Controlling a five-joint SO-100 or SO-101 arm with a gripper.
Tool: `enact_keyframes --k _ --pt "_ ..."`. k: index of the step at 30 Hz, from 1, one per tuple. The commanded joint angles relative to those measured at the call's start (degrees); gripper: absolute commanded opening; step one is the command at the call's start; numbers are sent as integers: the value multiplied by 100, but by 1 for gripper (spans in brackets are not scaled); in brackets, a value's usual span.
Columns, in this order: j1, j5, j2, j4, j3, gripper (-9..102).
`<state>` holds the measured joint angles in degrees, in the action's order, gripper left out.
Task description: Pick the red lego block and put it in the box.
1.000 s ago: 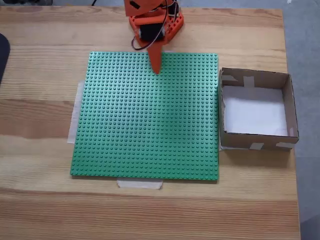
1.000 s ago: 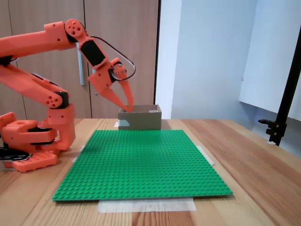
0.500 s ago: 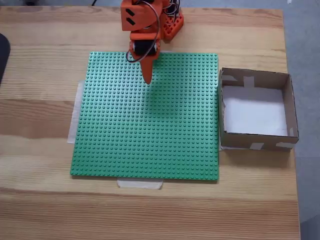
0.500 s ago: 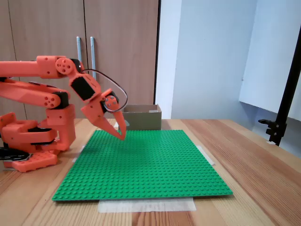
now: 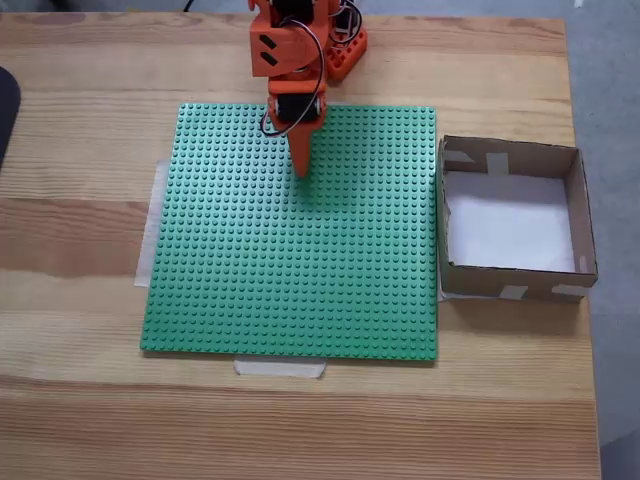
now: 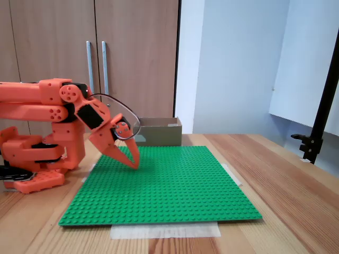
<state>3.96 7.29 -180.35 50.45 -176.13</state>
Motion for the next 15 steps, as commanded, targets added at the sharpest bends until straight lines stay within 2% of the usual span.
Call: enact_keyframes --k 1,15 --pt "18 -53 -132 0 -202 -1" --pt "44 -70 -431 149 -404 -1"
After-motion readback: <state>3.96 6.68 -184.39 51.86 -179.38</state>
